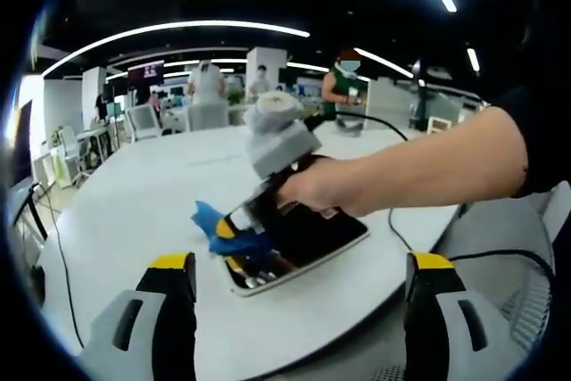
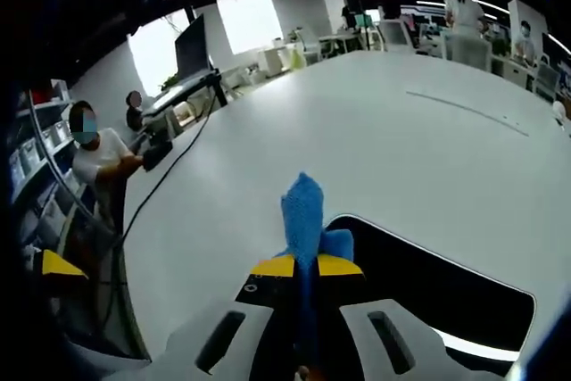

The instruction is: Wipe the mirror surface with the cleaning cloth until all visible marks leave the cleaned area.

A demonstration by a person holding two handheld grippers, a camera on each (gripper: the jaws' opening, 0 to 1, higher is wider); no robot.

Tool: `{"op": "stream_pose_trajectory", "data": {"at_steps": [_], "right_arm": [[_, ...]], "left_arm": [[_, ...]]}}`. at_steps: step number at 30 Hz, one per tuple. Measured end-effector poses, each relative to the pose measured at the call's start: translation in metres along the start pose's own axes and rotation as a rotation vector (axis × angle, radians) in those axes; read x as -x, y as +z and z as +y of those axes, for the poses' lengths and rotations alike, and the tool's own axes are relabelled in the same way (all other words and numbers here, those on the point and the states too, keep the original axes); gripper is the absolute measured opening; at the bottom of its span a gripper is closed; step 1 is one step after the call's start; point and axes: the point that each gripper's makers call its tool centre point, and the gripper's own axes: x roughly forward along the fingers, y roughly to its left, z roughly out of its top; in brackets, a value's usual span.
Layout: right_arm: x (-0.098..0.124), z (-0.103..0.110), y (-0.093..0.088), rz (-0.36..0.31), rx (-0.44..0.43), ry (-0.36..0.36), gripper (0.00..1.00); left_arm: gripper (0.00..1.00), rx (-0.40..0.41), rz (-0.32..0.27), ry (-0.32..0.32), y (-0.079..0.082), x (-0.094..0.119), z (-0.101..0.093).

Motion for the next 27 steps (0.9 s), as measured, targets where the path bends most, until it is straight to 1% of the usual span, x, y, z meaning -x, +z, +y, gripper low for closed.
{"op": "stream_pose_trajectory", "data": {"at_steps": [8,27], "right_arm": [[0.0051,0.0066,-0.005,0.006,0.005,0.008,0.01],[0.0068,0.0093,-0.01,0.02,0.02,0.019,0.01]], "left_arm": [[0.98,-0.002,0.001,0.0,-0.0006,-0.0001,-0.0003],[0.98,-0.002,0.001,0.0,0.0,-0.0002,-0.0012]]}}
